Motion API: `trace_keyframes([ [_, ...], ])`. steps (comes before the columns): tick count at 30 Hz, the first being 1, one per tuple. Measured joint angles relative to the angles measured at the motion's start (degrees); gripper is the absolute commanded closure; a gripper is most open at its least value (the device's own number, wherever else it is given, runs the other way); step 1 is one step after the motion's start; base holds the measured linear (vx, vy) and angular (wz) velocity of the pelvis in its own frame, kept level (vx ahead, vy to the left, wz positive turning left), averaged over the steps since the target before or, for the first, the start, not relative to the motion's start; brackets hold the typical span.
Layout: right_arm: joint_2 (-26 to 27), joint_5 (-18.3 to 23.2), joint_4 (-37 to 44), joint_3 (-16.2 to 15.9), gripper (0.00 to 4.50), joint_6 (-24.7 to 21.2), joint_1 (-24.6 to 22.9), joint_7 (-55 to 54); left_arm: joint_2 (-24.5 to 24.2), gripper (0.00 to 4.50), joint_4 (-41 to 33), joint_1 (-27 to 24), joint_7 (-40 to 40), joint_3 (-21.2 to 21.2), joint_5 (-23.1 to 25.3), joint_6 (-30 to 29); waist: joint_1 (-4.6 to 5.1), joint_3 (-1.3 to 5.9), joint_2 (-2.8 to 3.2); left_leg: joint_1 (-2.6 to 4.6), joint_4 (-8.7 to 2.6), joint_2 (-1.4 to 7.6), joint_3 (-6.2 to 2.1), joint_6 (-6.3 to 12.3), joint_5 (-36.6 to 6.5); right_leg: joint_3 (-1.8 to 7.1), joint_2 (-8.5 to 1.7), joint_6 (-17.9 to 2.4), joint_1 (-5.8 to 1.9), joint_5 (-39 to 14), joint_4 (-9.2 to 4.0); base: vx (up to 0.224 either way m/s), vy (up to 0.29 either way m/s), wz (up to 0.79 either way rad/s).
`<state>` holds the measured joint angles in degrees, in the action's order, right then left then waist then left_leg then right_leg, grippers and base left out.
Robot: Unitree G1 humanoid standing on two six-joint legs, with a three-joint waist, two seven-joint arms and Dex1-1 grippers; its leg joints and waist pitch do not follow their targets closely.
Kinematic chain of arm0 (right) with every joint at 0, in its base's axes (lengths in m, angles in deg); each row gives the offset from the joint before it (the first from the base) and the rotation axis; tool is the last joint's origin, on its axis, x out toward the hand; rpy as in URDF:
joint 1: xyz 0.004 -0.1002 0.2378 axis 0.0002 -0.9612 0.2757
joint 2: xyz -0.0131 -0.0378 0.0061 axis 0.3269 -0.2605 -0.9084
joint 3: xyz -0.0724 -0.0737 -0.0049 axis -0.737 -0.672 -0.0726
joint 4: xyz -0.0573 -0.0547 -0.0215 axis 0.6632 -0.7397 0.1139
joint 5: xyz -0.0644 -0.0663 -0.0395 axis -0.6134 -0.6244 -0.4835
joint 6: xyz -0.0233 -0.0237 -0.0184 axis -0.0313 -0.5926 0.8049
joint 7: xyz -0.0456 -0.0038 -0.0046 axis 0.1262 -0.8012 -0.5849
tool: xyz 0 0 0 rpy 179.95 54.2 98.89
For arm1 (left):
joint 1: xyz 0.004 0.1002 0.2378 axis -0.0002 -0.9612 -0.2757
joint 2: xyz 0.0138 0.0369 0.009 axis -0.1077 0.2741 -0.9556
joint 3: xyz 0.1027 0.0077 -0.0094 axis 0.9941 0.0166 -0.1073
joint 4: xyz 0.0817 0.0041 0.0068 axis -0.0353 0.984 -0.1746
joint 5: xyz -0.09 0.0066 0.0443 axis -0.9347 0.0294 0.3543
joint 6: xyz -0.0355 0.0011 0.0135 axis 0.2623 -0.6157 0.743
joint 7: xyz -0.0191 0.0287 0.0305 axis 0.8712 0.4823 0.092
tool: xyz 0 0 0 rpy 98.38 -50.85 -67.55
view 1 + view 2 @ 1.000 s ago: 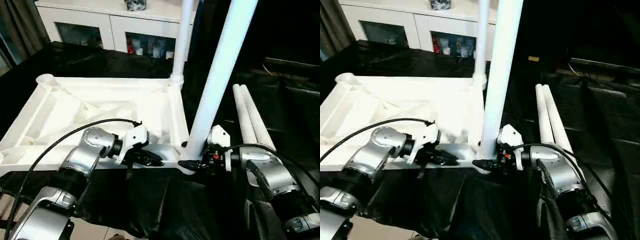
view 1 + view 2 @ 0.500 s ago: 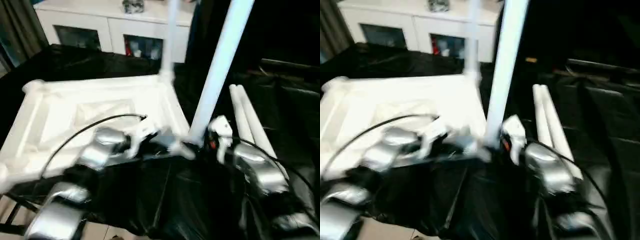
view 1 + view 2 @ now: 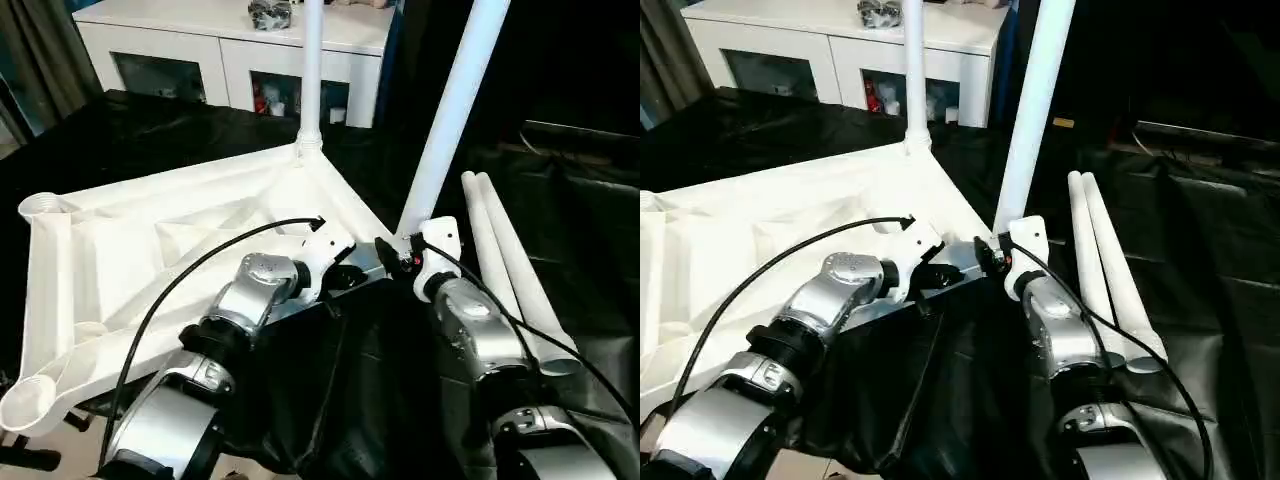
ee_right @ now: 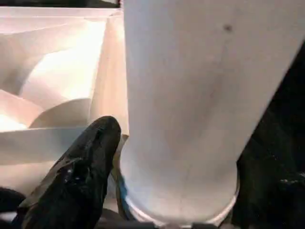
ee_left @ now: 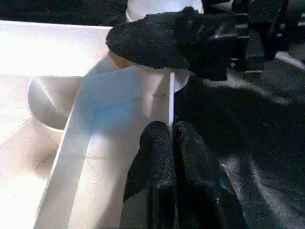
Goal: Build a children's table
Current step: Rotate leg to tighten
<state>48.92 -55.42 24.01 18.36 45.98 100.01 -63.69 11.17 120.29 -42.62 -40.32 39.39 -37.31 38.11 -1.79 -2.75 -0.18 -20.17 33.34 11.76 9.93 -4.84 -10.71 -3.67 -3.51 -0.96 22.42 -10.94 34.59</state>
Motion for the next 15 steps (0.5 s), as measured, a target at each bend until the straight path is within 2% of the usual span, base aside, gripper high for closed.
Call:
trace_keyframes([
  [3,-0.91,0.45,0.29,-0.23,0.58,0.74,-0.31,5.04,-1.47,4.50,-1.26,-0.46,2.11,0.55,0.05,0.67,0.09,-0.01,0.01,-0.04,-0.24,0.00,0.00,-0.01,0.00,-0.02,0.03,-0.01,0.13,0.01,0.00,0.000,0.000,0.00],
  [7,-4.04,3.30,3.45,-1.29,0.58,0.94,-2.74,15.93,-4.86,4.50,-4.18,-2.56,7.97,0.81,-0.63,2.80,0.17,-0.01,0.01,-0.26,-0.49,0.08,-0.01,-0.01,0.00,-0.06,0.15,-0.27,0.35,0.16,0.05,0.000,0.000,0.00],
  [10,-8.68,5.31,7.85,-3.84,0.58,-0.02,-5.28,25.56,-8.00,4.50,-6.32,-4.10,13.27,1.25,-1.98,4.26,0.03,-0.02,0.01,-0.41,-0.52,0.10,-0.01,0.17,0.11,-0.07,0.16,-0.31,0.50,-0.03,0.08,0.000,0.000,0.00],
  [15,-12.95,5.86,12.30,-6.85,0.58,-1.11,-6.85,36.58,-12.57,4.50,-8.46,-5.95,21.69,1.73,-3.37,7.33,-0.02,-0.02,0.00,-0.62,-0.50,0.09,0.01,0.34,0.15,-0.07,0.15,-0.36,0.60,-0.08,-0.01,0.000,0.000,0.00],
])
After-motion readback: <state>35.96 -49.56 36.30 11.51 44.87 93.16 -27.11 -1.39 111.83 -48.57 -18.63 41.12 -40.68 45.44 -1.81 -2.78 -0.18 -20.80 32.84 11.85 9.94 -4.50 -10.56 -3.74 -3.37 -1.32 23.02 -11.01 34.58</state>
